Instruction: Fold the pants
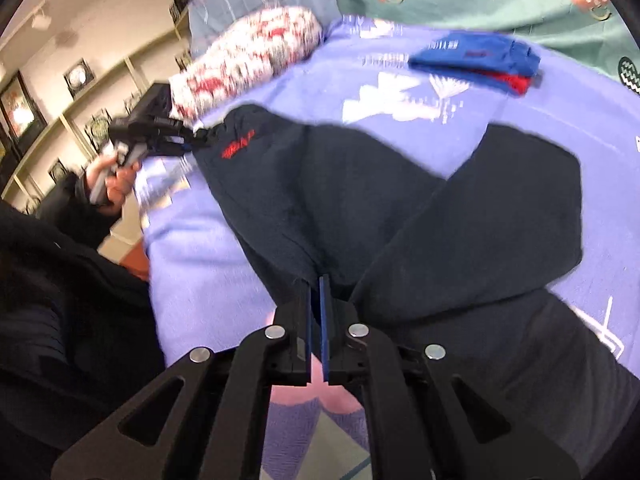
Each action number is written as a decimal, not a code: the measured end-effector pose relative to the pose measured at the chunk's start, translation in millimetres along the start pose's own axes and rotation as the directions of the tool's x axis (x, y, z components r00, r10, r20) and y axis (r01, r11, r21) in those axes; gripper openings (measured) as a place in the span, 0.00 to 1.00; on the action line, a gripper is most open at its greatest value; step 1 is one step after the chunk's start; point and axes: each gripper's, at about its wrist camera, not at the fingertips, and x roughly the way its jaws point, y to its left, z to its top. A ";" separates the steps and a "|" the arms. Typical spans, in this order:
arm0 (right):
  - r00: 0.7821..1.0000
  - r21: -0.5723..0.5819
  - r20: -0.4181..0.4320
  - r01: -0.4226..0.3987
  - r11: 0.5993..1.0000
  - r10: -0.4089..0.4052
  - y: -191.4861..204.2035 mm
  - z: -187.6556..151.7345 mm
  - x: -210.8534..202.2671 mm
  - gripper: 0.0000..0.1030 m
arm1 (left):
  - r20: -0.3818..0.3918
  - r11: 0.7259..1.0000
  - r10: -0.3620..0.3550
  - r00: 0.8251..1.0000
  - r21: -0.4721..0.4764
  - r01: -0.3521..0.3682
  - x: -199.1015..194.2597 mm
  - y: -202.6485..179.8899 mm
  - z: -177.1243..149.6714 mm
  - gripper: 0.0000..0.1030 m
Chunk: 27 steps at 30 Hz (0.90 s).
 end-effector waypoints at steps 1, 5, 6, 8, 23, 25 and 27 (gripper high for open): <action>1.000 -0.007 -0.017 0.018 1.000 -0.018 2.0 0.1 2.9 0.04 | -0.003 1.000 0.008 1.000 0.000 -0.008 2.2 0.9 0.0 0.21; 0.995 -0.049 -0.015 0.102 0.994 -0.103 15.2 8.6 -10.7 0.26 | -0.020 0.998 0.046 0.999 0.039 -0.046 -6.9 -9.4 -2.4 0.32; 0.991 -0.052 0.004 0.133 0.990 -0.133 15.9 11.9 -17.3 0.32 | -0.012 0.996 0.062 0.998 0.067 -0.061 -16.0 -15.1 -5.6 0.43; 0.969 -0.029 0.089 0.232 0.972 -0.229 15.0 26.8 -41.3 0.80 | 0.045 0.987 0.108 0.993 0.116 -0.113 -36.2 -26.8 -11.0 0.54; 0.815 0.153 -0.270 0.562 0.813 -0.513 -112.1 123.7 86.0 0.10 | 0.128 0.899 0.149 0.981 0.395 -0.188 22.9 -88.0 -35.2 0.69; 0.807 0.169 -0.262 0.579 0.798 -0.530 -114.6 113.0 66.5 0.03 | 0.128 0.898 0.137 0.982 0.402 -0.178 23.6 -86.4 -37.2 0.69; 0.817 0.258 -0.177 0.577 0.775 -0.549 -116.9 95.2 18.5 0.03 | 0.126 0.900 0.127 0.984 0.403 -0.167 23.4 -84.2 -37.7 0.69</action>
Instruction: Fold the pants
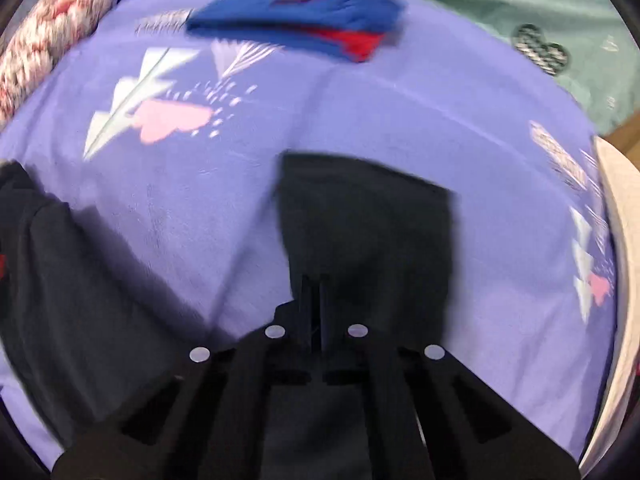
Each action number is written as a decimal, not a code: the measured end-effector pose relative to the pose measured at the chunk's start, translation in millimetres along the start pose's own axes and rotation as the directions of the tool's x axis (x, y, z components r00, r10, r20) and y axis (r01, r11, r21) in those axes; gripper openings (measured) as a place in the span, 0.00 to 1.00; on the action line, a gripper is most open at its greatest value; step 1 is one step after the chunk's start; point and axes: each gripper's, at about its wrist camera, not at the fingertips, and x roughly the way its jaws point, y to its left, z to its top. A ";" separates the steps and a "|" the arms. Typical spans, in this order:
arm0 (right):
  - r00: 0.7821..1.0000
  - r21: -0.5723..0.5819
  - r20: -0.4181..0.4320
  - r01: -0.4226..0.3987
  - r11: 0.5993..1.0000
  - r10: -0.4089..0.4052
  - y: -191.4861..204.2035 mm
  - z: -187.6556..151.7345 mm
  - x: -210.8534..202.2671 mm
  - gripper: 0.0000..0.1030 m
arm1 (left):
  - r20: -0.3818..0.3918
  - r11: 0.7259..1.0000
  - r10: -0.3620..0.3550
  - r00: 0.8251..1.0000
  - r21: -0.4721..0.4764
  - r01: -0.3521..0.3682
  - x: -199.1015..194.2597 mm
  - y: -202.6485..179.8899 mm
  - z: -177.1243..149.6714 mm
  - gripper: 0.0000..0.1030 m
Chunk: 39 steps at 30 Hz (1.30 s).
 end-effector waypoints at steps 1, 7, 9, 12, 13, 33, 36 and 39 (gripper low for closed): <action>0.999 0.065 0.043 -0.012 0.998 0.010 -20.6 -10.8 -18.7 0.03 | 0.004 1.000 -0.005 1.000 0.001 0.005 1.4 -0.9 0.1 0.69; 0.968 0.502 0.247 -0.174 0.847 0.052 -129.3 -165.0 -109.5 0.03 | 0.042 0.999 -0.020 0.999 0.033 0.019 4.6 -1.3 -5.7 0.71; 0.962 0.567 0.254 -0.232 0.790 0.100 -136.9 -204.9 -106.4 0.03 | 0.047 0.999 -0.032 0.998 0.034 0.030 5.3 -0.9 -5.6 0.72; 0.944 0.601 0.290 -0.306 0.739 0.156 -139.2 -230.8 -97.0 0.03 | 0.040 0.999 -0.036 0.999 0.039 0.035 7.4 -1.6 -4.0 0.75; 0.941 0.610 0.294 -0.320 0.725 0.168 -141.2 -231.5 -94.6 0.03 | 0.037 0.999 -0.030 0.999 0.045 0.028 7.8 -3.1 -3.7 0.76; 0.926 0.682 0.334 -0.365 0.634 0.174 -167.0 -219.1 -95.1 0.05 | 0.048 0.999 -0.039 0.998 0.038 0.037 6.6 0.0 -5.8 0.76; 0.882 0.633 0.418 -0.453 0.628 0.216 -160.2 -219.8 -127.2 0.05 | 0.052 0.999 -0.048 0.998 0.027 0.046 4.8 3.8 -7.6 0.76; 0.923 0.659 0.349 -0.365 0.657 0.162 -169.2 -226.9 -132.2 0.05 | 0.041 0.998 -0.044 0.998 0.050 0.042 5.3 3.2 -7.8 0.75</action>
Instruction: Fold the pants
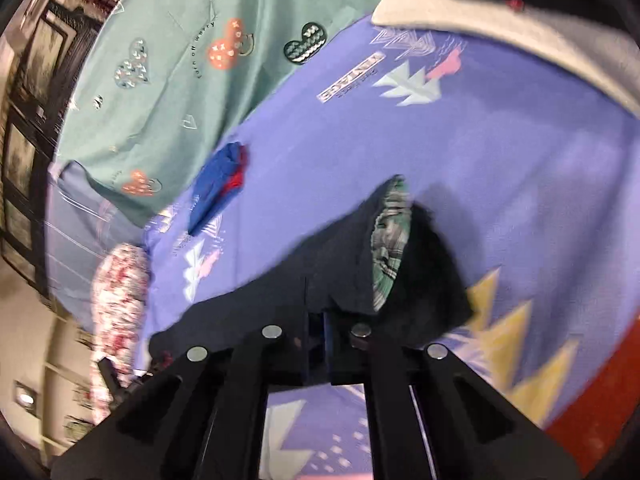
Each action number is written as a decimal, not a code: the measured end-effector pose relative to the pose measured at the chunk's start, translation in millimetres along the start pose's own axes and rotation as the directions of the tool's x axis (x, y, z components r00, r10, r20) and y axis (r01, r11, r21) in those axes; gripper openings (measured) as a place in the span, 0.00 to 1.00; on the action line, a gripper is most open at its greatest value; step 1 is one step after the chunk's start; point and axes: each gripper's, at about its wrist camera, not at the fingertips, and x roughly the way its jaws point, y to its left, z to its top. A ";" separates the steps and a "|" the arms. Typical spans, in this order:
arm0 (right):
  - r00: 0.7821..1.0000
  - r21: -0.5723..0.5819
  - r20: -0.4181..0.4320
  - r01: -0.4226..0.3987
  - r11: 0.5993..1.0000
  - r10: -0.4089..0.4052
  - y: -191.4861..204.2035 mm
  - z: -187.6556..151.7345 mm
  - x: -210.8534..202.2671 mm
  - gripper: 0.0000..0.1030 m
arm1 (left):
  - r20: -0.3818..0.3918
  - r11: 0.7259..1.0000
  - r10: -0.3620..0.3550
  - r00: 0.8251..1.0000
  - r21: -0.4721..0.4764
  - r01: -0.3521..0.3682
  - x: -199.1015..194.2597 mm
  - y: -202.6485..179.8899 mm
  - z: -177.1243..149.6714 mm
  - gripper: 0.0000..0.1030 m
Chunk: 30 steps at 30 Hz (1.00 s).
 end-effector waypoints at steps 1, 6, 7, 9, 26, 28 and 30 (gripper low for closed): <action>0.999 0.012 -0.021 0.034 0.999 -0.034 -8.9 0.0 4.3 0.05 | -0.004 1.000 0.006 1.000 0.013 -0.006 0.1 -0.8 -0.3 0.73; 0.981 0.016 -0.136 0.144 0.989 -0.141 -41.4 -7.5 32.5 0.08 | -0.023 0.997 0.047 0.999 0.059 -0.045 -4.6 4.4 -1.5 0.55; 0.980 0.016 -0.138 0.150 0.989 -0.147 -40.3 -6.2 29.1 0.09 | -0.027 0.998 0.039 0.999 0.046 -0.037 -7.2 9.5 -1.3 0.53; 0.973 -0.026 -0.089 0.213 0.977 -0.215 -28.8 -0.3 13.9 0.18 | -0.033 0.999 0.023 0.999 0.025 -0.022 -11.2 15.9 -1.2 0.52; 0.774 -0.402 -0.626 -0.423 0.812 0.094 283.7 -13.2 253.8 0.58 | -0.056 0.975 0.197 0.979 0.117 -0.189 2.1 -12.5 -1.0 0.86; 0.728 -0.401 -0.684 -0.437 0.805 0.055 296.6 -23.1 284.8 0.58 | -0.063 0.969 0.217 0.974 0.134 -0.207 -1.9 -14.3 -6.1 0.86; 0.708 -0.402 -0.705 -0.439 0.803 0.034 302.7 -27.0 298.7 0.58 | -0.066 0.974 0.202 0.977 0.115 -0.194 -3.7 -9.6 -7.7 0.86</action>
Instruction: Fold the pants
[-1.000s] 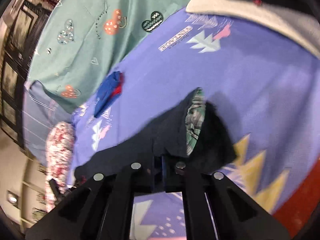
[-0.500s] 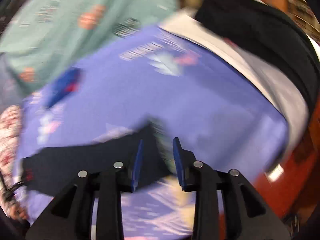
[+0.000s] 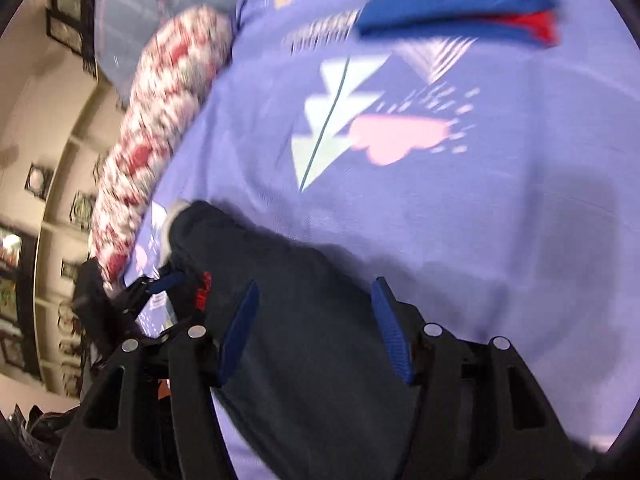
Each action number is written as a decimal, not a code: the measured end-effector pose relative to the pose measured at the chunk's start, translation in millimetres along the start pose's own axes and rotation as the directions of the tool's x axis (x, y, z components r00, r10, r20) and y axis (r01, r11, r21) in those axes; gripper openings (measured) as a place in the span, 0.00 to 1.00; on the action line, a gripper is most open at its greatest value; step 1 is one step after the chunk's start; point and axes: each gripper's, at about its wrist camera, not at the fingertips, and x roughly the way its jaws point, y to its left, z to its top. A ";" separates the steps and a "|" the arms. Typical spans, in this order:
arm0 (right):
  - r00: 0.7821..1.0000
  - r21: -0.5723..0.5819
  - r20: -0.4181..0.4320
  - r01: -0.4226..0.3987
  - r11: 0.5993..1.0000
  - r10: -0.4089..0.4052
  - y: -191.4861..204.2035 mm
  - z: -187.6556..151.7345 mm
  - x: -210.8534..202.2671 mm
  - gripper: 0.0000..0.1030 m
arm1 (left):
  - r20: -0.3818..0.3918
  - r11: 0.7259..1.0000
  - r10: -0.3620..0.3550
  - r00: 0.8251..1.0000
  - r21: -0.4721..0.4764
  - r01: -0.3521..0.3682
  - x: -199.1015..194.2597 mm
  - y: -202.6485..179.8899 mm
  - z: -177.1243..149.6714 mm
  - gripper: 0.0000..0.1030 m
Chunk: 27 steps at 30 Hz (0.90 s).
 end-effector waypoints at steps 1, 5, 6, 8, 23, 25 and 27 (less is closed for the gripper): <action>1.000 -0.001 -0.020 0.002 1.000 -0.002 1.7 1.1 7.0 0.58 | 0.000 1.000 -0.009 1.000 -0.010 0.009 -0.7 2.5 -0.6 0.86; 0.990 0.016 -0.117 -0.073 0.997 0.074 -0.6 5.2 23.3 0.58 | -0.005 1.000 -0.007 1.000 -0.012 0.007 -0.7 3.7 -0.6 0.86; 0.982 0.022 -0.148 -0.113 0.993 0.115 0.2 3.6 23.8 0.59 | -0.007 1.000 -0.004 1.000 -0.010 0.004 1.1 2.9 0.7 0.86; 0.971 0.012 -0.172 -0.164 0.986 0.164 5.2 2.6 23.2 0.60 | -0.013 1.000 -0.005 1.000 -0.010 0.005 2.2 3.3 2.6 0.86; 0.910 0.104 -0.194 -0.352 0.930 0.366 2.9 -0.2 51.6 0.58 | -0.011 1.000 -0.006 1.000 -0.012 0.006 3.1 3.6 3.5 0.86; 0.937 0.098 -0.092 -0.329 0.939 0.337 2.6 6.5 47.5 0.48 | -0.010 1.000 -0.010 1.000 -0.017 0.010 2.4 4.9 2.8 0.86; 0.941 0.132 -0.030 -0.332 0.934 0.338 -8.7 7.9 42.5 0.26 | -0.012 1.000 -0.019 1.000 -0.021 0.019 2.0 6.4 2.4 0.86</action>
